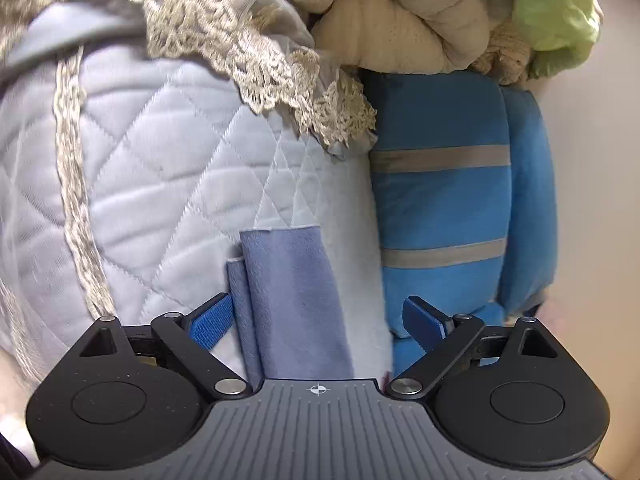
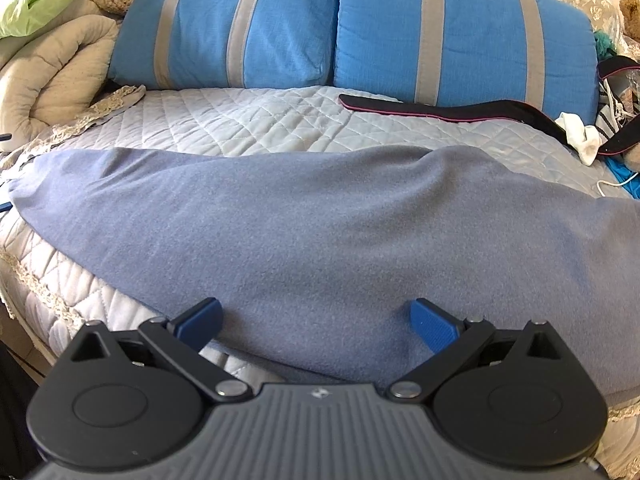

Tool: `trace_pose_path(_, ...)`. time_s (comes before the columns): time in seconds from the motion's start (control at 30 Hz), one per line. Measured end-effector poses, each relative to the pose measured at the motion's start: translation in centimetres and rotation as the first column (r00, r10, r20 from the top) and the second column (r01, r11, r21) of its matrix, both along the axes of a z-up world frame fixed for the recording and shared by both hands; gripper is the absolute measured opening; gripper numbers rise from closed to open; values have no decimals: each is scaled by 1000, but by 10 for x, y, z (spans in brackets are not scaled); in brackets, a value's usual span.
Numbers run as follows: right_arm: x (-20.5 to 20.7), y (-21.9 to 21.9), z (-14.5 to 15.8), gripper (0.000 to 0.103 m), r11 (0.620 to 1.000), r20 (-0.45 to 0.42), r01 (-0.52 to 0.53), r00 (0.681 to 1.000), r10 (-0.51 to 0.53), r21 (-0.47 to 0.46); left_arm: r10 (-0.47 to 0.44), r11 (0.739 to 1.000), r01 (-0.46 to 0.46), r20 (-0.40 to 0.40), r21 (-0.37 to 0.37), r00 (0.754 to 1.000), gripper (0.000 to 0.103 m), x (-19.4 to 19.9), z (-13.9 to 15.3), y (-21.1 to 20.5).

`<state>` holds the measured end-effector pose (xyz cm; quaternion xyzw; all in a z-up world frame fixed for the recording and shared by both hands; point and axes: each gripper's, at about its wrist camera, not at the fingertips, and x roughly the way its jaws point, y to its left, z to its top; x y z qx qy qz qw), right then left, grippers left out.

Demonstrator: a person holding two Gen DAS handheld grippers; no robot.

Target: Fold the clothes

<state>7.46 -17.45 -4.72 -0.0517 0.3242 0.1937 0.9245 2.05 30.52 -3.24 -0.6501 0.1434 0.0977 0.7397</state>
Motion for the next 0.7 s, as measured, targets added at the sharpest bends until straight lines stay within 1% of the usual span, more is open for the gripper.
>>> trace_pose_path(0.07,0,0,0,103,1000,1,1,1000,-1,0,-13,1000,13,-2,-23,1000,93,0,-1,-1)
trace_pose_path(0.13,0,0,0,103,1000,1,3,1000,-3,0,-27,999,27,-6,-28,1000,93,2,-2,-3)
trace_pose_path(0.23,-1,1,0,103,1000,2,4,1000,-4,-1,-35,999,35,-16,-12,999,92,5,-2,-7)
trace_pose_path(0.3,-1,1,0,103,1000,2,5,1000,-5,-2,-37,999,37,-30,13,999,91,7,0,-8)
trace_pose_path(0.33,-1,1,0,103,1000,2,5,1000,-5,-3,-38,999,39,-39,27,999,82,8,1,-9)
trace_pose_path(0.37,-1,1,0,103,1000,1,5,1000,-5,-4,-42,998,44,-49,43,998,66,8,3,-10)
trace_pose_path(0.4,-1,1,0,103,1000,-2,5,1000,-5,-5,-48,997,51,-60,60,997,59,8,5,-12)
trace_pose_path(0.43,-1,1,1,103,1000,-3,4,1000,-4,-6,-54,995,59,-70,78,996,37,7,8,-13)
trace_pose_path(0.47,-1,1,0,103,1000,-3,3,1000,-3,-6,-59,993,67,-81,95,995,10,7,11,-15)
trace_pose_path(0.5,-1,0,0,103,1000,-2,1,1000,-1,-6,-65,991,75,-92,112,994,5,6,13,-17)
trace_pose_path(0.6,-2,-1,0,103,1000,1,-6,1000,6,-5,-85,979,105,-119,173,989,6,4,23,-22)
trace_pose_path(0.7,-2,-1,0,103,1000,1,-6,1000,6,-8,-135,941,166,-124,294,983,6,1,50,-32)
